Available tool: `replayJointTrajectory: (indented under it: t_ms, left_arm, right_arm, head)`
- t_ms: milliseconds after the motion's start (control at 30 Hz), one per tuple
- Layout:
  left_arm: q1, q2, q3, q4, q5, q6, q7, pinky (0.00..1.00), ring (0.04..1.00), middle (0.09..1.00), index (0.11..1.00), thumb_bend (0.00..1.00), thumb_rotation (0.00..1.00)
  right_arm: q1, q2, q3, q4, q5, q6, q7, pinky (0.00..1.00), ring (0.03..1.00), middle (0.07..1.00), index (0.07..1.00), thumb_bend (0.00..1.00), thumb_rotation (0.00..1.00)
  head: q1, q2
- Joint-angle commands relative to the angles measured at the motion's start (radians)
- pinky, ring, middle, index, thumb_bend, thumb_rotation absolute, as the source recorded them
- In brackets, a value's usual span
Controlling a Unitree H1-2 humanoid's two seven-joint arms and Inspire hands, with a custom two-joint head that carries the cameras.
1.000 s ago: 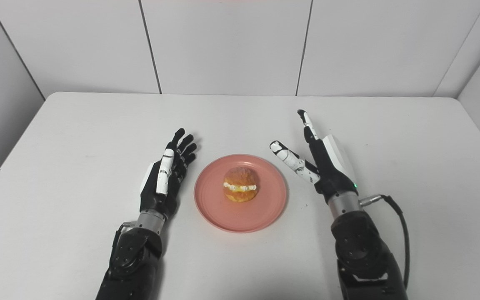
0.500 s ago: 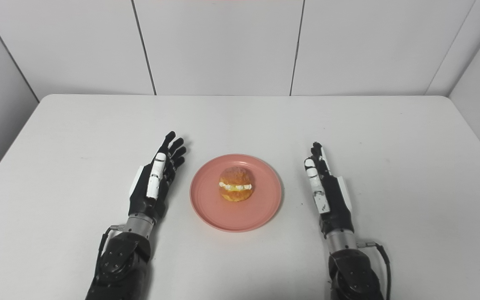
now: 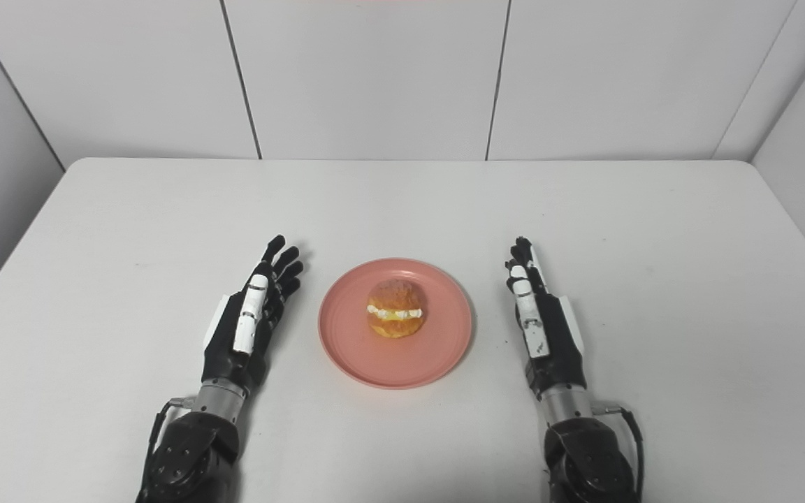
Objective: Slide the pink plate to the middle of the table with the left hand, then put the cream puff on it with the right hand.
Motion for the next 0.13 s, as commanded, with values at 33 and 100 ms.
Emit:
replayJointTrajectory:
  t_ms: [33, 100]
  left_arm:
    - [0.1, 0.015, -0.009, 0.019, -0.014, 0.055, -0.026, 1.0, 1.0, 1.0, 1.0, 0.4, 1.0]
    - [0.105, 0.016, -0.013, 0.014, -0.016, 0.055, -0.034, 1.0, 1.0, 1.0, 1.0, 0.41, 1.0]
  right_arm:
    - [0.021, 0.017, 0.014, 0.001, 0.011, 0.033, 0.0, 1.0, 1.0, 1.0, 1.0, 0.3, 1.0]
    - [0.026, 0.019, 0.025, 0.002, -0.004, 0.034, -0.007, 1.0, 1.0, 1.0, 1.0, 0.29, 1.0]
  head:
    - [0.0, 0.003]
    - [-0.004, 0.002]
